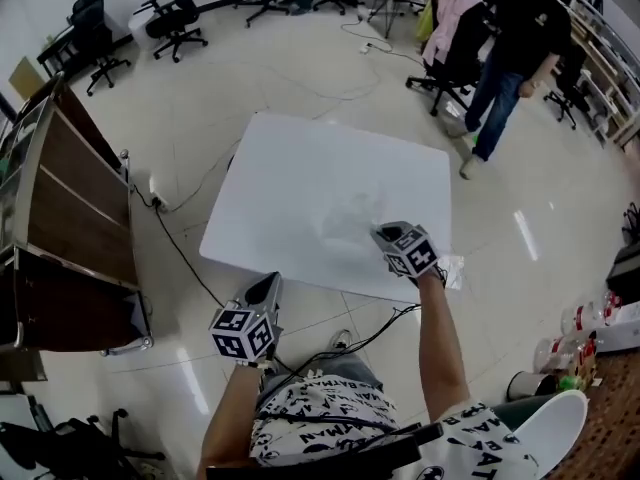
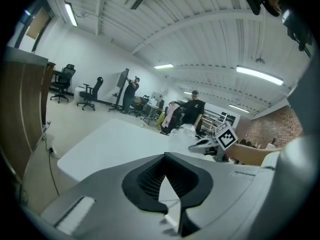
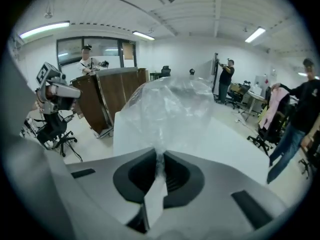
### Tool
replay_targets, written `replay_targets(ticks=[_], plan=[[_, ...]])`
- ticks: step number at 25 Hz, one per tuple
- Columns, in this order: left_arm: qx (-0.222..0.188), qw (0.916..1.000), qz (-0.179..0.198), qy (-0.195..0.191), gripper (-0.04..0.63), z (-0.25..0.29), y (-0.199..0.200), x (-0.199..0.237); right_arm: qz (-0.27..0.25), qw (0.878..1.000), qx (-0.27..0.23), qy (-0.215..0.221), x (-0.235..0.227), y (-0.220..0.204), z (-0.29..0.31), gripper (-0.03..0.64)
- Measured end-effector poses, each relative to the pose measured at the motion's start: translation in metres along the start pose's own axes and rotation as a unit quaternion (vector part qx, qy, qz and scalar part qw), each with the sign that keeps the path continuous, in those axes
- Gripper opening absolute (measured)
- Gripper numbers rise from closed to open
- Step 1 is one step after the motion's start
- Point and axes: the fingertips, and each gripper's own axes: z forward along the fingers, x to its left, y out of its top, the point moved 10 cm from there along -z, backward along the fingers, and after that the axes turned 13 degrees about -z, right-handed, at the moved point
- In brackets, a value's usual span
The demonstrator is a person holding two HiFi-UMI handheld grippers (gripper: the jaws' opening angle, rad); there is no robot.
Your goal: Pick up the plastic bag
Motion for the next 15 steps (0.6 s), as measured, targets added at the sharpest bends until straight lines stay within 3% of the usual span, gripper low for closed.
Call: replay_targets(ticks=[6, 12, 13, 15], plan=[[-0.012, 0.9981, -0.022, 0.056, -0.002, -0.021, -0.01, 0.013, -0.096, 0.992, 0.045, 0.066, 0.05, 0.026, 0.124, 0.014], [-0.01, 0.9953, -0.045, 0.085, -0.002, -0.031, -0.023, 0.031, -0.081, 0.991, 0.069, 0.081, 0.076, 0.039, 0.176, 0.031], [-0.009, 0.9952, -0.046, 0.085, -0.002, -0.03, -0.025, 0.032, -0.078, 0.991, 0.072, 0.083, 0.079, 0.037, 0.181, 0.109], [-0.005, 0.9952, -0.047, 0.085, -0.002, -0.03, -0.026, 0.035, -0.075, 0.991, 0.071, 0.082, 0.083, 0.034, 0.189, 0.146]])
